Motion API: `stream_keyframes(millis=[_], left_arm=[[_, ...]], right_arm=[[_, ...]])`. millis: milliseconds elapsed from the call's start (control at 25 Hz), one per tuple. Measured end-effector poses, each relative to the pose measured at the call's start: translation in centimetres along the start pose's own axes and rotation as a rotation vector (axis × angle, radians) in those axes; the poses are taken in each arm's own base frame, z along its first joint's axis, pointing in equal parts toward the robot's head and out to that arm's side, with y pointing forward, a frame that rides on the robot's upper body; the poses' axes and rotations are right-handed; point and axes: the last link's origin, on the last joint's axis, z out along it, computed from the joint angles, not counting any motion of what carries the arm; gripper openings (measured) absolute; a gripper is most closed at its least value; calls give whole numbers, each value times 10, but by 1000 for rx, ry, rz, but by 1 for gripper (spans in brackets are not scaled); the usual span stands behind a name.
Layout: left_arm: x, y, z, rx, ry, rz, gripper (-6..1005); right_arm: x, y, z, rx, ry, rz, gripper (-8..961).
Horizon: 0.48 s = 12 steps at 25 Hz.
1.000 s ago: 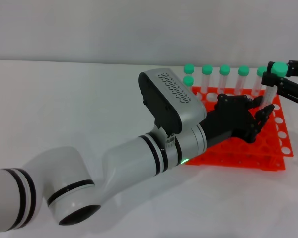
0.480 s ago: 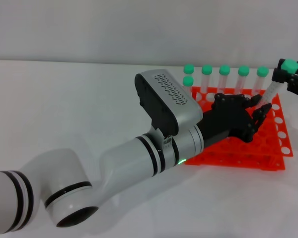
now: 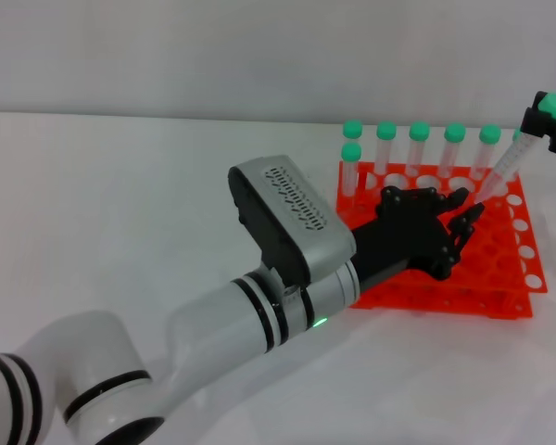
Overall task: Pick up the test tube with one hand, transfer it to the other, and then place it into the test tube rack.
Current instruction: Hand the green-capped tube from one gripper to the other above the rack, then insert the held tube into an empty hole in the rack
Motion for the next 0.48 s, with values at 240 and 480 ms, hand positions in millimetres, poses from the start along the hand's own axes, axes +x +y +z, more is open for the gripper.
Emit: stream_keyframes(millis=[240,480], left_arm=[[-1,1,-7,8,34,40,168],[-13,4,-39,81,103,57,275]], right_arm=[[-3,1,0,0,-32,3,247],[-10,0,6,9,-79,-14,247]])
